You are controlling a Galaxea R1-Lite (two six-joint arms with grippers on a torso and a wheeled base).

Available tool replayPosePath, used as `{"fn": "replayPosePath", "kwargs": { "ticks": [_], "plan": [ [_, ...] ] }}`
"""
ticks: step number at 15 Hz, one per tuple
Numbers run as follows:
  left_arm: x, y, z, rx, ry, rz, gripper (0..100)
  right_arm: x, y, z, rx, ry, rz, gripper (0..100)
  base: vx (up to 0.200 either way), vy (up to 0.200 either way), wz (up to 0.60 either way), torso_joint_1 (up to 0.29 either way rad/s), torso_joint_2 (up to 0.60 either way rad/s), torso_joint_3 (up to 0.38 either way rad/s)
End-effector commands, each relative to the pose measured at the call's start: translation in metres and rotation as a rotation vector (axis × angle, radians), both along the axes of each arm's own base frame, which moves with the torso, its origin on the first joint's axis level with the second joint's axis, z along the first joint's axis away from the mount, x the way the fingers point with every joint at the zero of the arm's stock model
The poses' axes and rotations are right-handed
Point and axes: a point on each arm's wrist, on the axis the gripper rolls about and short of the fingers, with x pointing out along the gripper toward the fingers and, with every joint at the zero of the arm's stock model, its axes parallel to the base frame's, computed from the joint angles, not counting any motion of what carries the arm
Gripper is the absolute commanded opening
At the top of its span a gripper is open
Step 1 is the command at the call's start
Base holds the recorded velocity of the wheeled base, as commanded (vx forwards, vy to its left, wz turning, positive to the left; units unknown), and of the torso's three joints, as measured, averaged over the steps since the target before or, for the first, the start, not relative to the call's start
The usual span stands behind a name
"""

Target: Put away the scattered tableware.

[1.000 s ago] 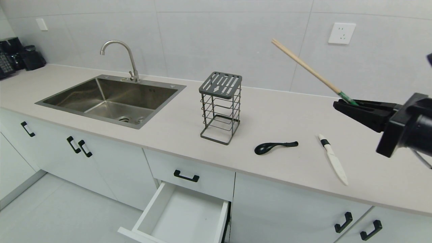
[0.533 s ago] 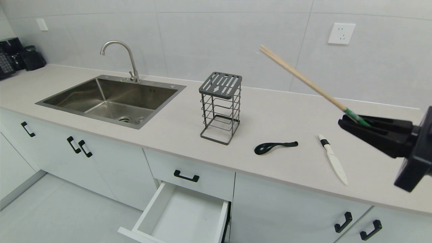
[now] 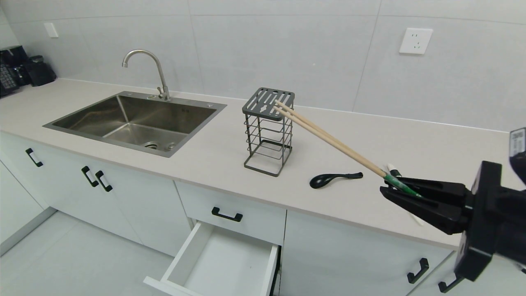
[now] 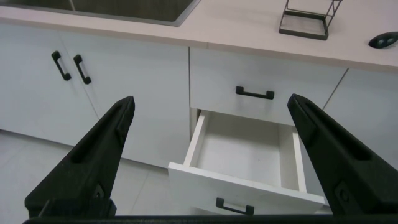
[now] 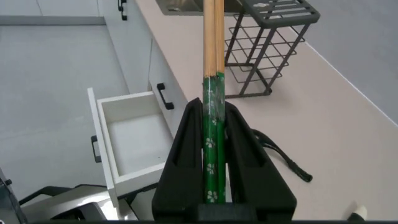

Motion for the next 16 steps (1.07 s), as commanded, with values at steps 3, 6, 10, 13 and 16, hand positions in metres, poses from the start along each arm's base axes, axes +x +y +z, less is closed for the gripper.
{"fn": "replayPosePath", "kwargs": {
  "ticks": [3,6,10,13,16],
  "plan": [
    [0.000,0.000,0.000,0.000,0.001,0.000,100,-0.013,-0.002,-0.041,-0.079,0.082,0.052,0,0.000,0.000,0.00,0.000,0.00,0.000],
    [0.000,0.000,0.000,0.000,0.001,0.000,100,-0.012,0.000,-0.040,-0.077,0.083,0.059,0,0.000,0.000,0.00,0.000,0.00,0.000],
    [0.000,0.000,0.000,0.000,0.001,0.000,100,-0.005,0.023,-0.047,-0.116,0.120,0.130,0,0.000,0.000,0.00,0.000,0.00,0.000],
    [0.000,0.000,0.000,0.000,0.001,0.000,100,0.009,0.043,-0.046,-0.121,0.125,0.141,0,0.000,0.000,0.00,0.000,0.00,0.000],
    [0.000,0.000,0.000,0.000,0.001,0.000,100,0.017,0.058,-0.052,-0.137,0.140,0.149,0,0.000,0.000,0.00,0.000,0.00,0.000]
  ]
}}
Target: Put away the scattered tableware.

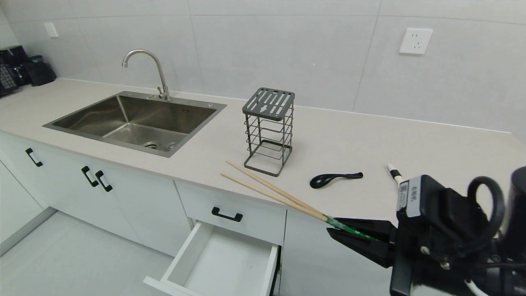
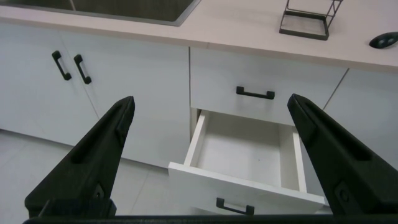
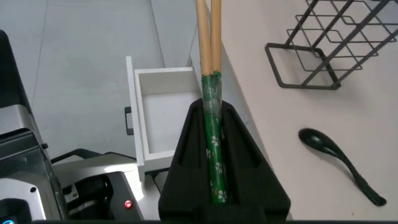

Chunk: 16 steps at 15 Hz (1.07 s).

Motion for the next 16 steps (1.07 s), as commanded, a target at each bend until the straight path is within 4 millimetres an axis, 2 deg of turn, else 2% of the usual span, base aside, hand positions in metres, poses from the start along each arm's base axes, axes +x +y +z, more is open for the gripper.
{"fn": "replayPosePath", "kwargs": {
  "ticks": [1,3,5,10,14,16],
  "plan": [
    [0.000,0.000,0.000,0.000,0.001,0.000,100,0.006,0.013,-0.015,-0.052,0.045,0.009,0,0.000,0.000,0.00,0.000,0.00,0.000],
    [0.000,0.000,0.000,0.000,0.001,0.000,100,-0.003,0.021,-0.035,-0.087,0.140,0.035,0,0.000,0.000,0.00,0.000,0.00,0.000],
    [0.000,0.000,0.000,0.000,0.001,0.000,100,-0.007,0.030,-0.037,-0.075,0.178,0.050,0,0.000,0.000,0.00,0.000,0.00,0.000],
    [0.000,0.000,0.000,0.000,0.001,0.000,100,-0.002,0.042,-0.026,-0.041,0.151,0.057,0,0.000,0.000,0.00,0.000,0.00,0.000],
    [0.000,0.000,0.000,0.000,0.001,0.000,100,0.016,0.071,-0.016,-0.036,0.074,0.072,0,0.000,0.000,0.00,0.000,0.00,0.000],
    [0.000,0.000,0.000,0.000,0.001,0.000,100,0.024,0.083,-0.003,-0.026,-0.008,0.098,0,0.000,0.000,0.00,0.000,0.00,0.000]
  ]
}}
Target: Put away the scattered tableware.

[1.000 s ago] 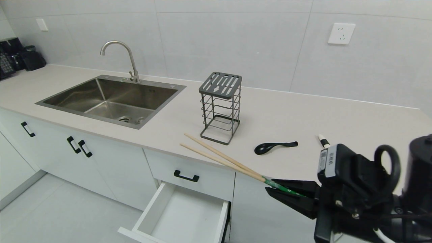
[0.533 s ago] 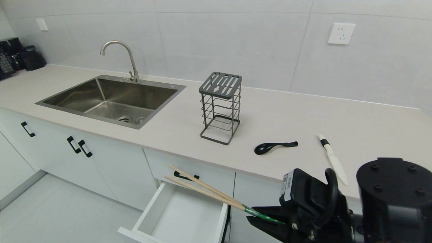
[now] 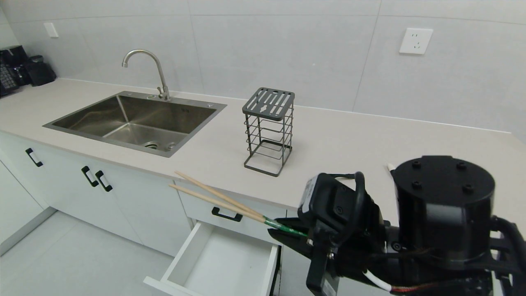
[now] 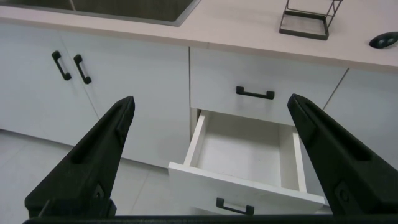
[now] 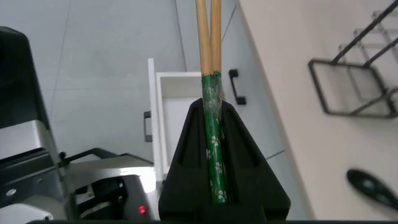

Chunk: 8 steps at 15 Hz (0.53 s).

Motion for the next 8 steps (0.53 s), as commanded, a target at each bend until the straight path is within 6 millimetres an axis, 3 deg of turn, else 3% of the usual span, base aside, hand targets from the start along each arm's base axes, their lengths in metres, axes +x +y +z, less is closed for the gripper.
{"fn": "replayPosePath", "kwargs": {
  "ticks": [1,4,8],
  "plan": [
    [0.000,0.000,0.000,-0.001,0.001,0.000,100,0.007,0.012,0.003,0.004,-0.020,0.011,0,0.000,0.000,0.00,0.000,0.00,0.000],
    [0.000,0.000,0.000,-0.001,0.001,0.000,100,0.003,0.007,-0.010,-0.038,0.006,0.013,0,0.000,0.000,0.00,-0.020,0.04,0.020],
    [0.000,0.000,0.000,-0.001,0.001,0.000,100,-0.003,0.025,-0.007,-0.024,-0.001,0.051,0,0.000,0.000,0.00,-0.161,0.33,0.156]
  ]
}}
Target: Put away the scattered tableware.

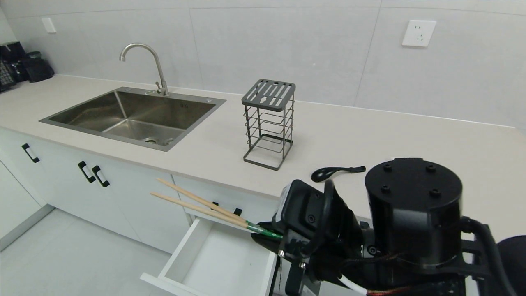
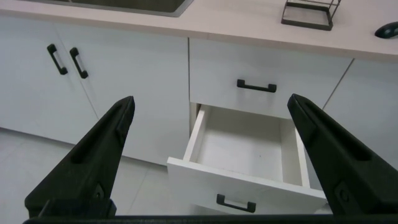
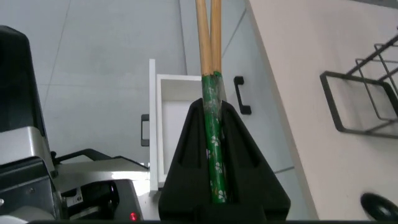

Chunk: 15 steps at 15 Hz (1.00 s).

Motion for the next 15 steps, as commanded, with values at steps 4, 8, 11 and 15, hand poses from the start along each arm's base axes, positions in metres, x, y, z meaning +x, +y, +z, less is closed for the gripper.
{"fn": "replayPosePath", "kwargs": {
  "ticks": [4,8,11,15],
  "plan": [
    [0.000,0.000,0.000,0.000,0.001,0.000,100,0.003,0.023,-0.007,-0.037,0.003,-0.006,0,0.000,0.000,0.00,-0.095,0.20,0.094],
    [0.000,0.000,0.000,0.000,0.001,0.000,100,0.005,0.024,-0.010,-0.074,-0.004,-0.060,0,0.000,0.000,0.00,-0.113,0.22,0.105],
    [0.000,0.000,0.000,0.000,0.001,0.000,100,0.006,0.031,-0.011,-0.112,-0.004,-0.081,0,0.000,0.000,0.00,-0.238,0.47,0.230],
    [0.000,0.000,0.000,0.000,0.002,0.000,100,0.007,0.035,-0.013,-0.114,-0.005,-0.076,0,0.000,0.000,0.00,-0.193,0.38,0.182]
  ]
}}
